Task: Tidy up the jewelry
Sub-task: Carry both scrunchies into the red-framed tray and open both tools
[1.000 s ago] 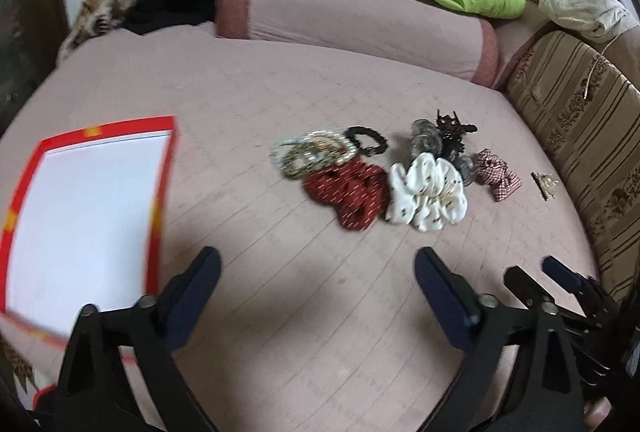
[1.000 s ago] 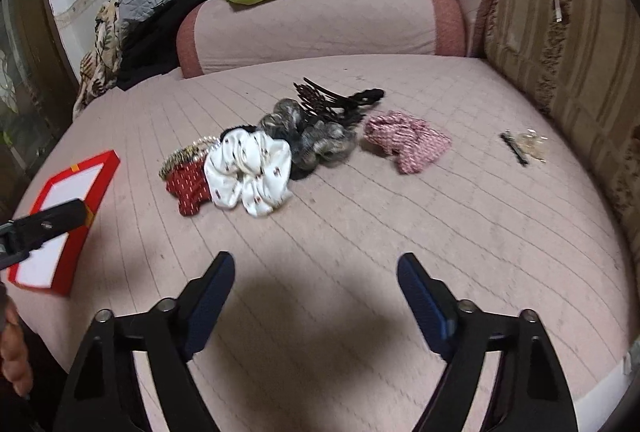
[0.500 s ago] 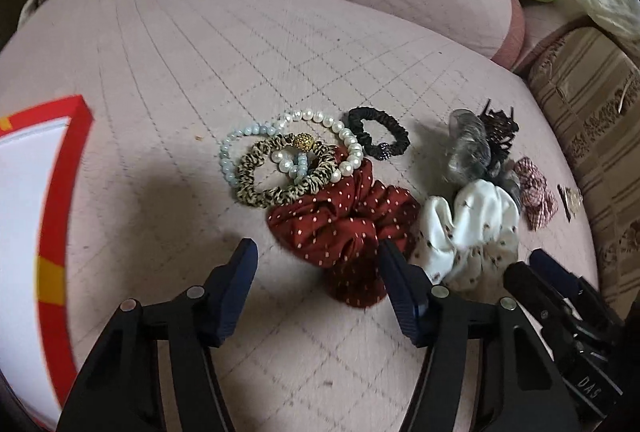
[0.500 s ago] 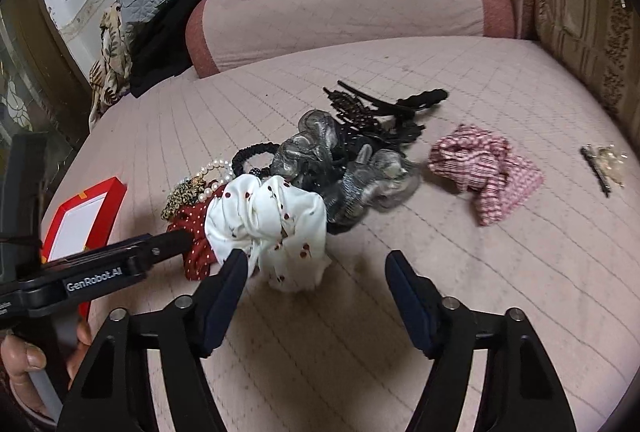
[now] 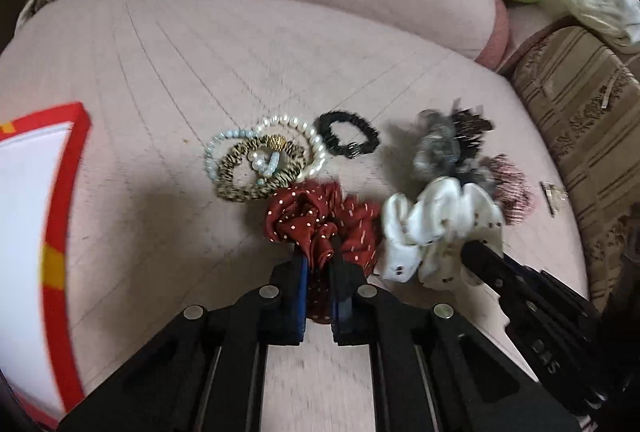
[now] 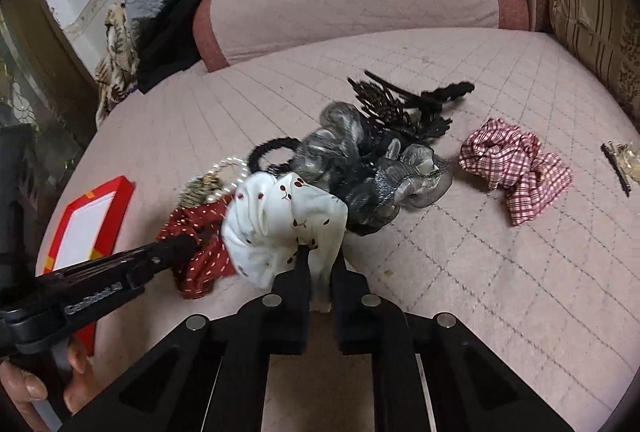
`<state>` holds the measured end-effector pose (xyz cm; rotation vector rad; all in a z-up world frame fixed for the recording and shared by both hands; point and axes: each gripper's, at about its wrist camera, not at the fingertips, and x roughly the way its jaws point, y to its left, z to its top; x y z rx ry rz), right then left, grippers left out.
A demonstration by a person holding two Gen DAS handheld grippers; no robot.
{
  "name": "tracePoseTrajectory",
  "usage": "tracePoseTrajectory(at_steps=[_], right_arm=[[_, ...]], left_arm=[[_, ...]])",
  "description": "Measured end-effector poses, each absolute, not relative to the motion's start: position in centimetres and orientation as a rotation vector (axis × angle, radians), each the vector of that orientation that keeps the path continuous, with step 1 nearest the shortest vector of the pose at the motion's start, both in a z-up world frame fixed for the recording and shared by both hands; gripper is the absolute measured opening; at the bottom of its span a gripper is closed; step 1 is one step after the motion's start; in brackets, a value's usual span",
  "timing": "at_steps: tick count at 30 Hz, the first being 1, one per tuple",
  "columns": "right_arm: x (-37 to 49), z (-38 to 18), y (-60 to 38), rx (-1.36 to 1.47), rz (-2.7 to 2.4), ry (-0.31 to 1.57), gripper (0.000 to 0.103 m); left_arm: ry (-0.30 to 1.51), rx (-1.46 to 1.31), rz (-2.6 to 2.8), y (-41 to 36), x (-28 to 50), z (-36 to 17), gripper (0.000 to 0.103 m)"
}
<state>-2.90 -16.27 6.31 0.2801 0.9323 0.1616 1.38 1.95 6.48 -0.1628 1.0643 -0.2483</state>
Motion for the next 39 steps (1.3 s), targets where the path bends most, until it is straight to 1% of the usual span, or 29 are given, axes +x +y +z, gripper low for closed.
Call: tracePoseTrajectory(at_steps=[8,16,21,27,33,39], right_arm=[[-6.5,10.4,-14.5,0.257,0.200,0.882,0.009],[-9.4,14.6,-10.4,0.168,0.272,0.827,0.009],[-10.2,15.5,-5.8,0.132,0.368,0.837,0.009],[-10.4,14.8,1.6,0.078,0.507,0.898,0.009],[-9.6,12.3,8.2,0.042,0.600,0.975,0.009],[-8.2,9.3,11.5,0.082,0.636,1.081,0.009]], left_arm=[[0.952,-0.157,-0.240,5.6,-3.6,12.4,0.008],[0.840,-0.065,-0.035,13.8,-7.9,15.5,0.008],[0.853,-0.075,0.104,20.6,-9.8,15.1,0.008],[0.903,-0.109,0.244,27.5,-11.2,13.3,0.008],[0.961,-0.117,0.336,31.8,-10.7,10.6,0.008],[1.004,-0.141,0.406,34.6,-10.3,8.7,0.009]])
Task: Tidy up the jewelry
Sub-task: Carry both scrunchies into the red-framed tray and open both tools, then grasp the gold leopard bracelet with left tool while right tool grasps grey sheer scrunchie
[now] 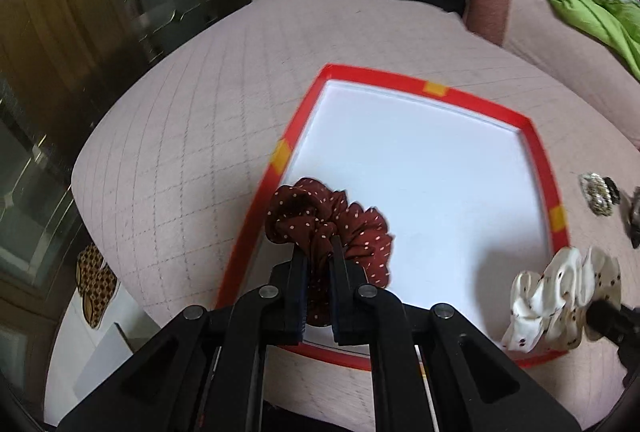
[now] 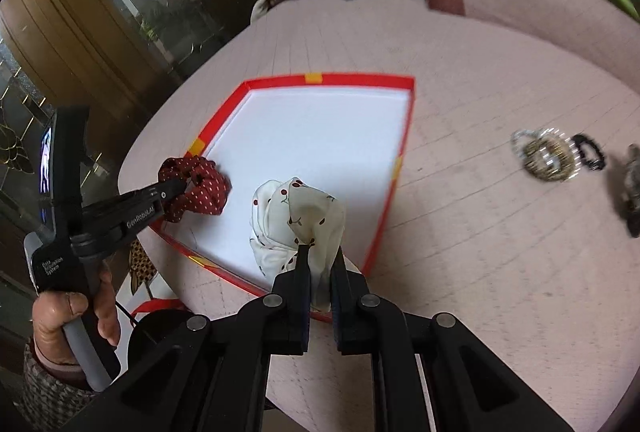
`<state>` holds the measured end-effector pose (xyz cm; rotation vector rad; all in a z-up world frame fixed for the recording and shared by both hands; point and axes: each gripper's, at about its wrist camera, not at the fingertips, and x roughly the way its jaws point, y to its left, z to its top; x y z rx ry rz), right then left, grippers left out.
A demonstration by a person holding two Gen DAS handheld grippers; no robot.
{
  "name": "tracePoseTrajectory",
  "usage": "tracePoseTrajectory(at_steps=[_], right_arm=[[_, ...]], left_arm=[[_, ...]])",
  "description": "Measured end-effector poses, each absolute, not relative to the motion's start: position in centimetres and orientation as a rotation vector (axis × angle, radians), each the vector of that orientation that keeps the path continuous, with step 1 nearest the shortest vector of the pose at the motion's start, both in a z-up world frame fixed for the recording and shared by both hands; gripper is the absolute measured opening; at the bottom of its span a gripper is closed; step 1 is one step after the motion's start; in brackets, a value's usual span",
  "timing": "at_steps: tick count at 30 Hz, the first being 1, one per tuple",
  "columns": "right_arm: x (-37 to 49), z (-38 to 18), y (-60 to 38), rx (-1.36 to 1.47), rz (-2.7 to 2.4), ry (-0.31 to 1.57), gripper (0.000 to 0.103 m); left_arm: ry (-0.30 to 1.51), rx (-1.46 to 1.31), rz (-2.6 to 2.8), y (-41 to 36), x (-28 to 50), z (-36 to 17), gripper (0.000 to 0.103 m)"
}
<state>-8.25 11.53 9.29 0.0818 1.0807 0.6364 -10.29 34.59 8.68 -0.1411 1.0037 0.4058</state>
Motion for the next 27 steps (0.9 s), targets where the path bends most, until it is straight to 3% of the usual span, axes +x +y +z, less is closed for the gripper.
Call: tracePoseTrajectory(at_steps=[5,10,12,20,27], right_arm=[[-8.3,8.0,12.4,0.051,0.632,1.100,0.014],[-8.9,8.7,12.0,0.032,0.635,1.062,0.043],[-9.3,9.3,11.9,0.015,0.636,1.041,0.044],[-11.3,10.8,8.7,0.016,0.623,0.999,0.048],[-12.1,10.1,0.2,0.108,0.484,1.007,0.049]], left_arm=[[1.008,-0.169,0.421,35.6,-10.3,8.4,0.017],[0.978,-0.186,0.406,35.1,-10.8,9.4,0.029],[0.964,-0.190,0.407,34.7,-11.2,10.1,0.040],[0.888,-0.220,0.366,32.7,-12.8,14.0,0.045],[0.865,-0.177,0.214,26.3,-11.9,16.3,0.051]])
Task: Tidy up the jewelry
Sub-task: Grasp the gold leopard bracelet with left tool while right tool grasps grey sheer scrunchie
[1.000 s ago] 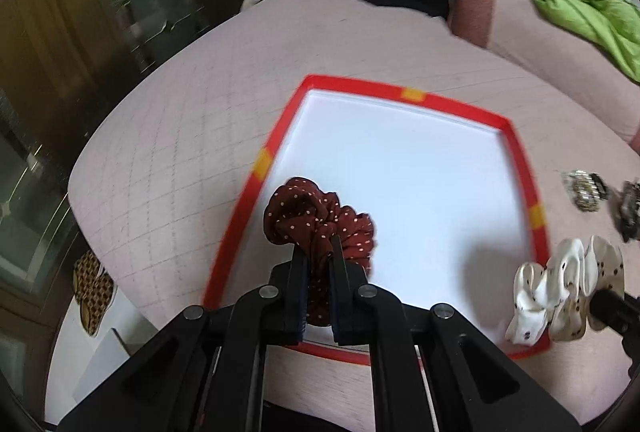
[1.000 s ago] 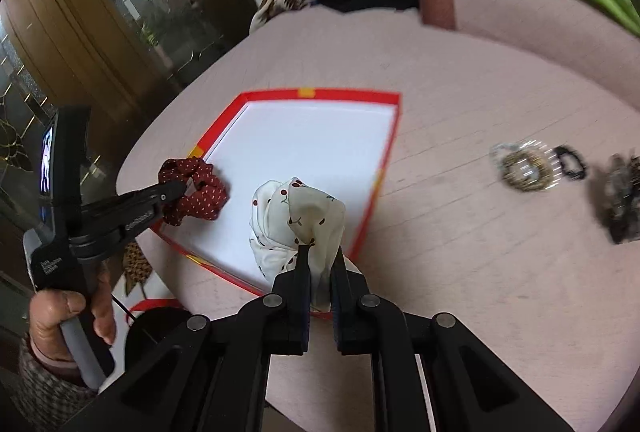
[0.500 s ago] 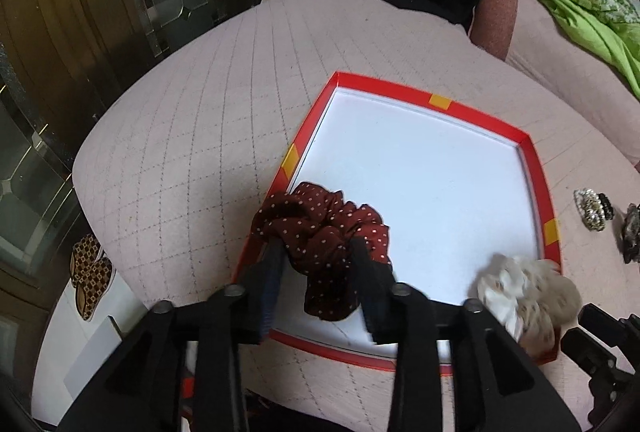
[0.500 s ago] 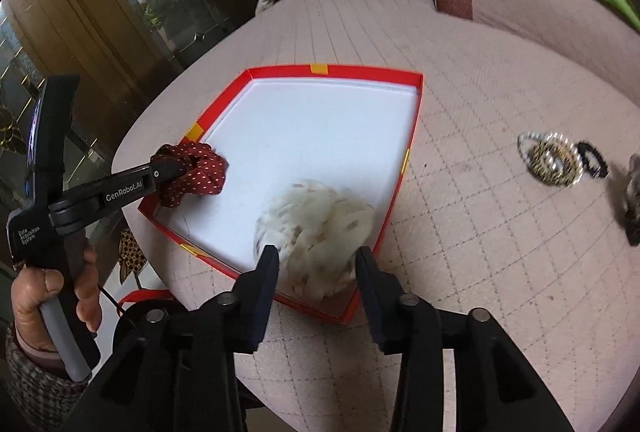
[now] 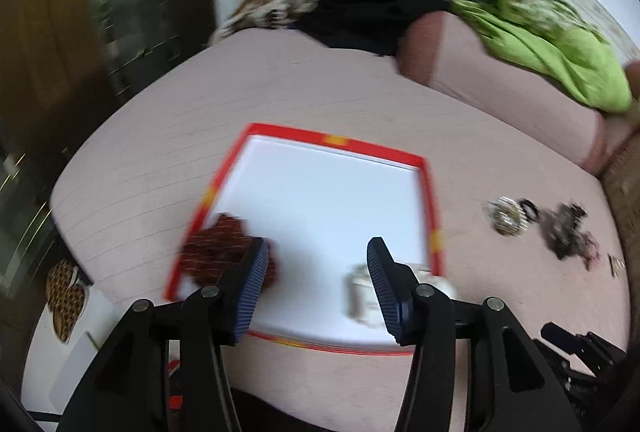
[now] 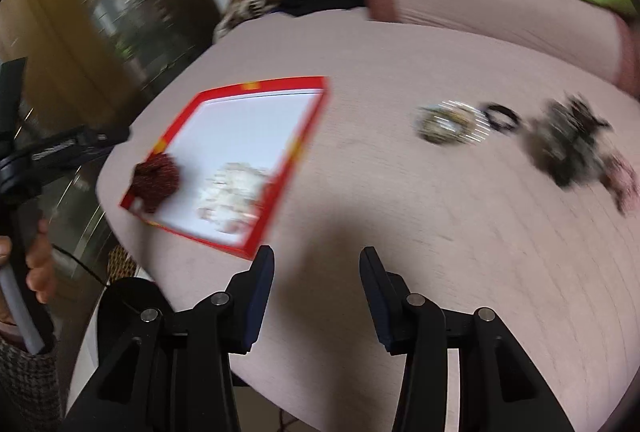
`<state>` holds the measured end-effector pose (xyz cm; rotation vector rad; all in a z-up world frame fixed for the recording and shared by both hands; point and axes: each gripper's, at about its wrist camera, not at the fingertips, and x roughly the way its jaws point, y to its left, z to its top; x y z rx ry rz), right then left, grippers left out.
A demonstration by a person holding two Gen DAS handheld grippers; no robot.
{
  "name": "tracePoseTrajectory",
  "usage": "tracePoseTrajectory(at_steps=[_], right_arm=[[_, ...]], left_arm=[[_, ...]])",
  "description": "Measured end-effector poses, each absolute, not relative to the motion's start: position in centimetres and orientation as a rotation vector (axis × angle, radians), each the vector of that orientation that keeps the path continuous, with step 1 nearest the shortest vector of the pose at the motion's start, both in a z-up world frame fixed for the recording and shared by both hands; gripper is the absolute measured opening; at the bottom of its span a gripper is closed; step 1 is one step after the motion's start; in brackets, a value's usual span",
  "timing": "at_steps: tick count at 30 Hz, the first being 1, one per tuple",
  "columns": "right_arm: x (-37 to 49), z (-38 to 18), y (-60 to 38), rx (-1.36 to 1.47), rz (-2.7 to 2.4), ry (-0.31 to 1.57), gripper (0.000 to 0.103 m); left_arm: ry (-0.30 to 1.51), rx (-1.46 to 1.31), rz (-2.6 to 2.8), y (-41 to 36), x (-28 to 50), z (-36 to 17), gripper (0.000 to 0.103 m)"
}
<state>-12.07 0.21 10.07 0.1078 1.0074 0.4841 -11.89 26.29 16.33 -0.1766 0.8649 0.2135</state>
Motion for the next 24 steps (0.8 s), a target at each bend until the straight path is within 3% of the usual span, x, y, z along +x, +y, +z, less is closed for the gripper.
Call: tracePoseTrajectory(at_steps=[11,17,24], right_arm=[[-13.0,8.4,-14.6,0.271,0.224,0.992,0.049],[-12.9,7.4,-19.0,0.338,0.153,0.982,0.049],[-11.7,5.7,-21.5,0.390,0.136,0.989,0.049]], left_arm=[[0.942,-0.088,-0.045,13.7,-7.2,14.3,0.051],[1.007,-0.079,-0.103,9.3,-3.6,11.1,0.051],[0.972,0.141,-0.189,3.7,-0.3,8.4,0.051]])
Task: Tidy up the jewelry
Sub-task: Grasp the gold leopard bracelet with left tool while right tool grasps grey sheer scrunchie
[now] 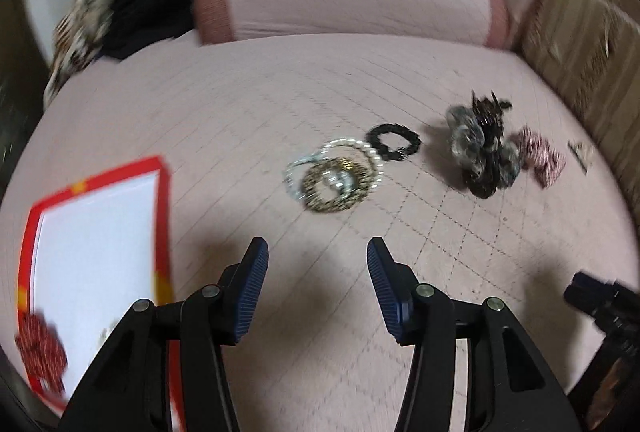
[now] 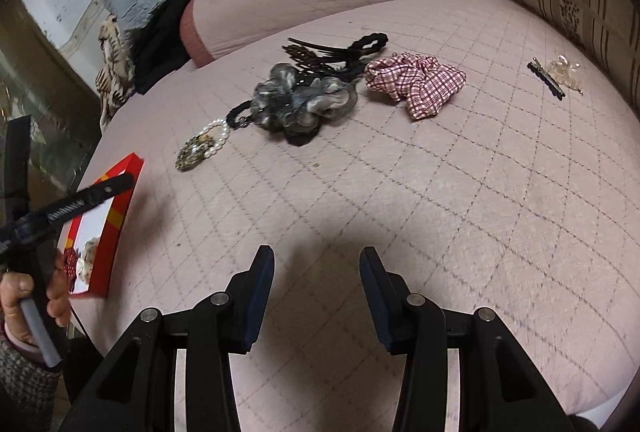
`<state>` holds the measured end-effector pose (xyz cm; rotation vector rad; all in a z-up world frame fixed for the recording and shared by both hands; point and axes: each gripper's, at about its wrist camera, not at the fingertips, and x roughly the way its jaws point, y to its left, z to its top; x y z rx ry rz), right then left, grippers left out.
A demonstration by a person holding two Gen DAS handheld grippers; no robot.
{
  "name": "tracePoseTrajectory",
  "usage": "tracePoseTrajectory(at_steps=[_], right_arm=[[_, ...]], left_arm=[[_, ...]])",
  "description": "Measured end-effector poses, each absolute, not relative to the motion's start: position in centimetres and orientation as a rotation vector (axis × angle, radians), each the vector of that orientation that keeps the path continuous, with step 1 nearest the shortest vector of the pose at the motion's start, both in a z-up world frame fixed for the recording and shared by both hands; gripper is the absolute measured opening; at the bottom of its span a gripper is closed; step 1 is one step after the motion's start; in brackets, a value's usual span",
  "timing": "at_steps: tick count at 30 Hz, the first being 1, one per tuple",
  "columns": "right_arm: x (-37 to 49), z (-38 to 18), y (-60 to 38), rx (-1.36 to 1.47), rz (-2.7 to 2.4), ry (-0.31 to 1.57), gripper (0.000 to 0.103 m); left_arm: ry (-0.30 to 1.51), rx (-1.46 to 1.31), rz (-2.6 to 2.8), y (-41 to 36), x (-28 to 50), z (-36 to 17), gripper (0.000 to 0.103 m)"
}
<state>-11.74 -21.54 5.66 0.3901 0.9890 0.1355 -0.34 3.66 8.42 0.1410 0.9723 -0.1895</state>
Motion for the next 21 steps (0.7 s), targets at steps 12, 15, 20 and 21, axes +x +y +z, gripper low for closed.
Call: tracePoseTrajectory(at_steps=[12,15,20,21], right_arm=[[-3.8,5.7,-22.6,0.472,0.130,0.941,0.062],[-1.5,5.3,-22.2,0.496,0.129,0.943,0.065],[1.3,3.6,-21.8,0.529,0.101,0.980,0.065],[1.7,3.2,-21.6,0.521,0.088,0.985,0.064]], left_arm=[[0.992,0.286,-0.298,0.1,4.9,5.0,0.047],[1.019,0.285,-0.334,0.0,5.7,4.1,0.025],[1.049,0.233,-0.363,0.4,6.1,3.3,0.003],[1.056,0.205,-0.372,0.6,6.0,3.4,0.002]])
